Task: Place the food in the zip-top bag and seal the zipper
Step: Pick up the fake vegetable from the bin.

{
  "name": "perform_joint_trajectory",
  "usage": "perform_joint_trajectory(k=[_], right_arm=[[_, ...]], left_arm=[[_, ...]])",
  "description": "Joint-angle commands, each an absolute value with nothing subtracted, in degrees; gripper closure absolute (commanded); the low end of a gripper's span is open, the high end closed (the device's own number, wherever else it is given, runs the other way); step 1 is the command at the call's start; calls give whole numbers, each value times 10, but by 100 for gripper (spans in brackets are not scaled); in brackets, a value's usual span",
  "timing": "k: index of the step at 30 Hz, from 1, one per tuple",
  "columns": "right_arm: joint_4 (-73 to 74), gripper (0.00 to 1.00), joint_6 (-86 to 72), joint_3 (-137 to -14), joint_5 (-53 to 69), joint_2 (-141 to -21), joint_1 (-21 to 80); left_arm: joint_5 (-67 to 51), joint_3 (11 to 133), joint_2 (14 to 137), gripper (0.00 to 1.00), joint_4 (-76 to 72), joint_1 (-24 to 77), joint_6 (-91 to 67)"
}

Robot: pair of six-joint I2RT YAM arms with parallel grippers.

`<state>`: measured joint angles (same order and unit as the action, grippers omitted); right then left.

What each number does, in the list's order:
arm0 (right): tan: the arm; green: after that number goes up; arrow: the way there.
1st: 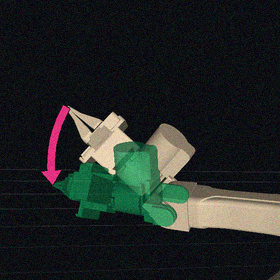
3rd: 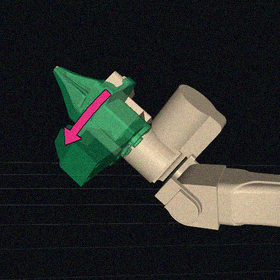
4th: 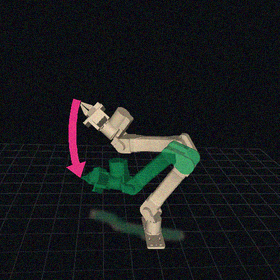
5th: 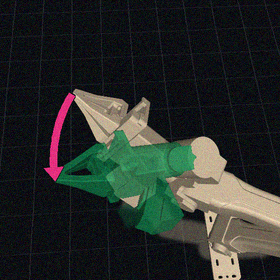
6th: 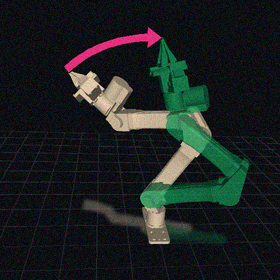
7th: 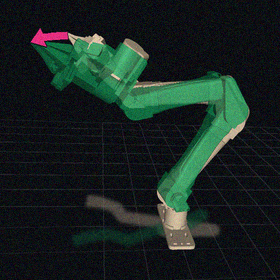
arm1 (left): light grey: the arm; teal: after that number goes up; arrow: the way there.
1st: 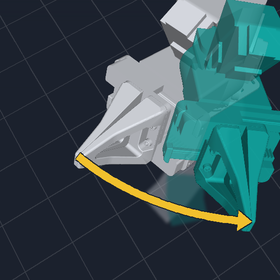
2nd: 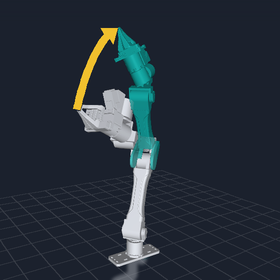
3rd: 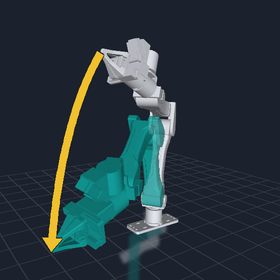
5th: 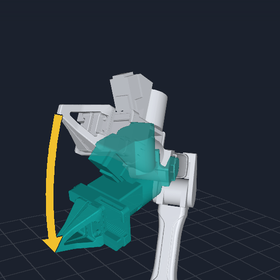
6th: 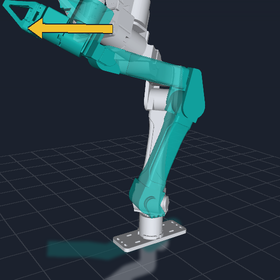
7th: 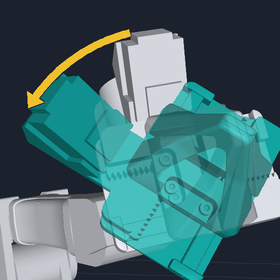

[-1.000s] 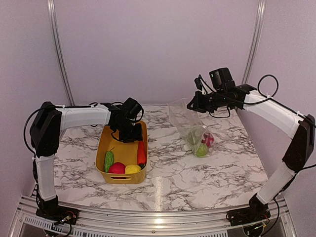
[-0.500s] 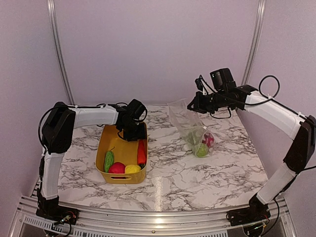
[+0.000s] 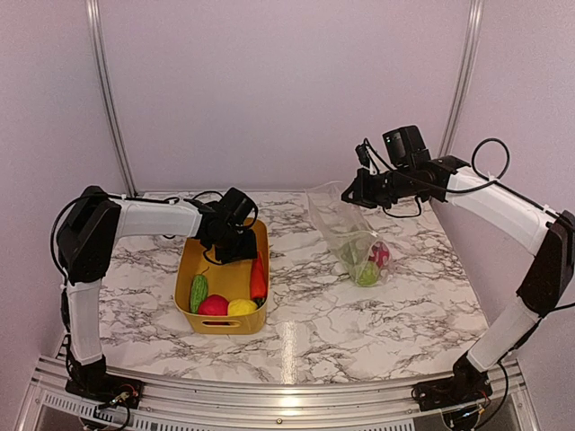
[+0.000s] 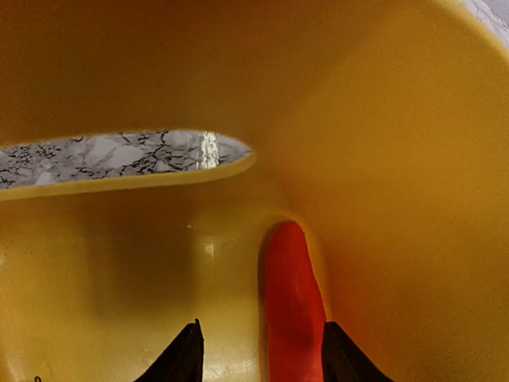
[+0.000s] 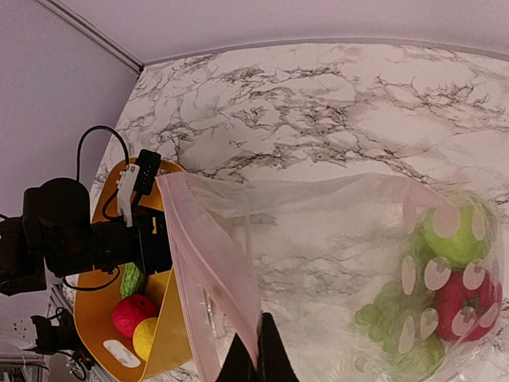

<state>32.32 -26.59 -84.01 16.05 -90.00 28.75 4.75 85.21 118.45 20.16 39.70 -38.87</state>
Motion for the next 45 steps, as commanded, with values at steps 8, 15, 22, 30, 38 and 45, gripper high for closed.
perform_joint_trajectory(k=[8,15,22,30,38,45], right_arm=[[321,100,-266,-862,172,-909,293],[316,100,-265,-855,176,-908,293],[317,100,-266,-853,177,-907,293],[312,100,-271,-844,177,-899,294],[308,100,-276,-830,177,-889,294],[310,100,-277,-836,179,-889,295]], left_arm=[[41,843,1182,51,196,415,-415],[47,836,1193,56,223,432,-422],[44,836,1199,61,241,435,-430],[21,826,1187,61,279,435,-431],[38,813,1131,74,275,432,-427],[112,807,1018,83,198,431,-403]])
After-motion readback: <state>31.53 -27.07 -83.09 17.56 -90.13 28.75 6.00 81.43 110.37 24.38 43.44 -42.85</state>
